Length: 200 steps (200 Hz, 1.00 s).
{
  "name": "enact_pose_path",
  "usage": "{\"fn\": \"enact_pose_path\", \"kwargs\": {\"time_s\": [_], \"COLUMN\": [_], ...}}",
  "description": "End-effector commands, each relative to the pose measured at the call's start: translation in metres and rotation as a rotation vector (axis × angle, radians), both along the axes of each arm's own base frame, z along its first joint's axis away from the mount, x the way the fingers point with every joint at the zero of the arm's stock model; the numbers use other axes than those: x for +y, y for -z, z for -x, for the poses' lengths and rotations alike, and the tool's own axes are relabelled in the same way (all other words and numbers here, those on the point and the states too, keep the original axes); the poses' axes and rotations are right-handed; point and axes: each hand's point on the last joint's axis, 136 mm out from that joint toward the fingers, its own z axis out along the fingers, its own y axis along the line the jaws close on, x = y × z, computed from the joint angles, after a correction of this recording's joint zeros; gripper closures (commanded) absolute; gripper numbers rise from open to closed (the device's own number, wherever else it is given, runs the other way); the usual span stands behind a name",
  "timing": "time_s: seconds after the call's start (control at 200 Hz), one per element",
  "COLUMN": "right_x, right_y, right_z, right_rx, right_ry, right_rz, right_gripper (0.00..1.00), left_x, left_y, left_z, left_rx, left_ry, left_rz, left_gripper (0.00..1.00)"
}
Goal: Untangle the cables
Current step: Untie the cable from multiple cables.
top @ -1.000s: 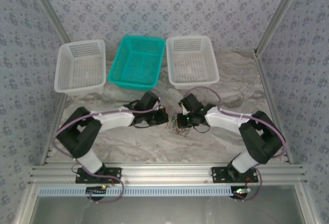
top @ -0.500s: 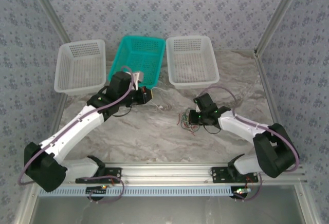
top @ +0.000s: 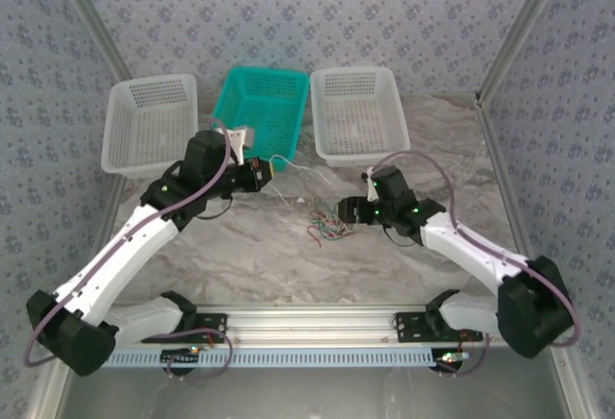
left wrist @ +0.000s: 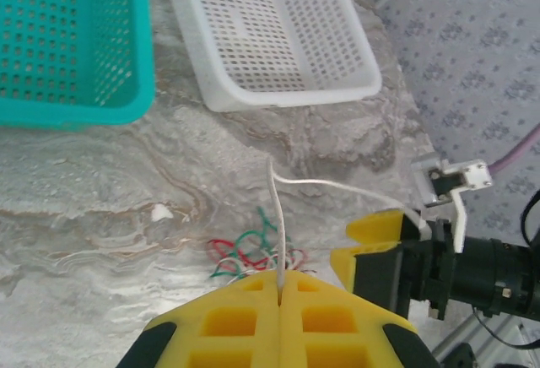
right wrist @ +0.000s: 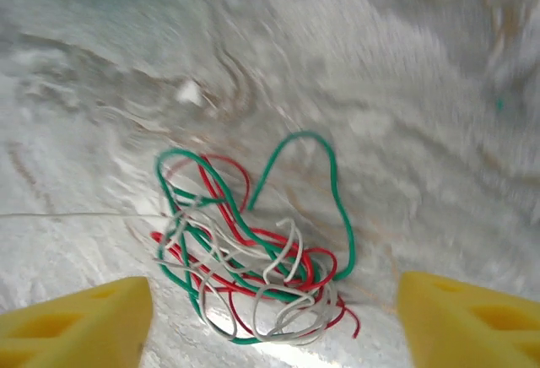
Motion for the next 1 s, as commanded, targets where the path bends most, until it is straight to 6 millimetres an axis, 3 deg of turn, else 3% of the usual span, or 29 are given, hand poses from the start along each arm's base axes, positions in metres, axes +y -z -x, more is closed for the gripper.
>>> {"fn": "enact_pose_path", "kwargs": {"time_s": [0.0, 0.065, 0.215, 0.39, 0.645, 0.794, 0.909, 0.994], "right_x": [0.015, 0.020, 0.057, 0.077, 0.101, 0.094, 0.084, 0.078], "right_y": [-0.067, -0.063, -0.040, 0.015, 0.071, 0.090, 0.084, 0.070], "right_z": [-0.016, -0.016, 0.004, 0.009, 0.016, -0.003, -0.016, -0.021], "right_rx": [-0.283, -0.388, -0.691, -0.523, -0.378, -0.326, -0.295, -0.309], "right_ry": [-0.090, -0.121, -0.379, -0.538, -0.684, -0.592, -0.504, -0.462], "right_rz": [-0.012, 0.079, 0.199, 0.256, 0.273, 0.337, 0.280, 0.209], "right_gripper": [0.03, 0.00, 0.00, 0.00, 0.04, 0.24, 0.51, 0.64], "left_x": [-0.014, -0.016, -0.013, -0.007, -0.002, 0.013, 0.041, 0.064], "left_y": [-0.014, -0.020, -0.040, -0.039, -0.038, -0.048, -0.061, -0.075], "left_z": [0.001, -0.001, -0.003, -0.006, -0.008, -0.011, -0.020, -0.028], "left_rx": [-0.006, -0.012, -0.048, -0.042, -0.017, -0.037, -0.040, -0.052], "left_ry": [0.078, 0.075, 0.052, 0.014, -0.037, -0.098, -0.207, -0.277], "left_rz": [0.033, 0.055, 0.062, 0.044, 0.059, 0.046, 0.073, 0.122], "left_gripper": [1.00, 1.00, 1.00, 1.00, 1.00, 1.00, 1.00, 1.00]}}
